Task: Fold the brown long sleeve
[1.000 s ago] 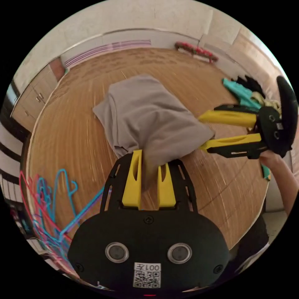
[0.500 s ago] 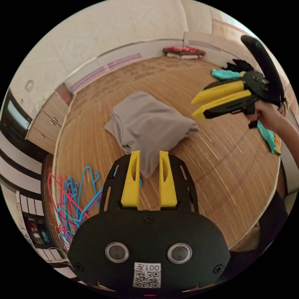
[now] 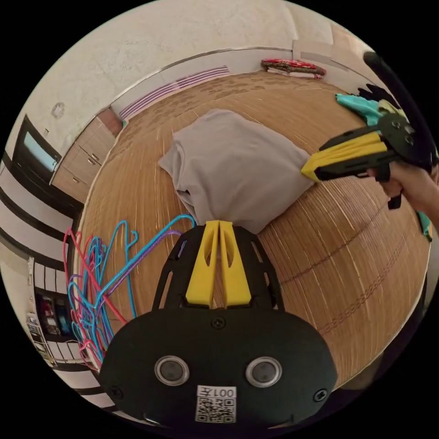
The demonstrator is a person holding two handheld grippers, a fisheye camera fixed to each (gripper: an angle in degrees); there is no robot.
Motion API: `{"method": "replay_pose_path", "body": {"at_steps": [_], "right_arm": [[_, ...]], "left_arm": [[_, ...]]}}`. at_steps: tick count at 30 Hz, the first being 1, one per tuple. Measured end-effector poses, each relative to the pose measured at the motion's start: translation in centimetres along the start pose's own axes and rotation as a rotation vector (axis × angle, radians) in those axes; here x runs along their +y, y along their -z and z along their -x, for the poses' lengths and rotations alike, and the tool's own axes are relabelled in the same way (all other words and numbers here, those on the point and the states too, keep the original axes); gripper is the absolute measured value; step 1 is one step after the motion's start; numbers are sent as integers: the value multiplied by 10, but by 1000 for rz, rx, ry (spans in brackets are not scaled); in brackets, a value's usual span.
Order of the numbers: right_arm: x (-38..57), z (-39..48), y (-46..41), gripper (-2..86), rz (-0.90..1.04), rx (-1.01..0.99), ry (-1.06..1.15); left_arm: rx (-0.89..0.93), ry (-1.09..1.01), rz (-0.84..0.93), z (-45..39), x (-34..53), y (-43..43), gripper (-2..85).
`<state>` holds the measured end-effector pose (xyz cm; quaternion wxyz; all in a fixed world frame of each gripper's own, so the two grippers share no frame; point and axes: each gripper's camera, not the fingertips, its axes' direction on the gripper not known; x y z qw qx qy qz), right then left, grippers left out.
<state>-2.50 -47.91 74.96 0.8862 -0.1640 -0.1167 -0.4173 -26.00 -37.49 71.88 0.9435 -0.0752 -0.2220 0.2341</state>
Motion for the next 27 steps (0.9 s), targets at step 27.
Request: {"method": "replay_pose_path", "body": {"at_steps": [27], "right_arm": [[517, -34, 302, 18, 191, 595, -366]], "left_arm": [[142, -336, 124, -166, 25, 167, -10]]}}
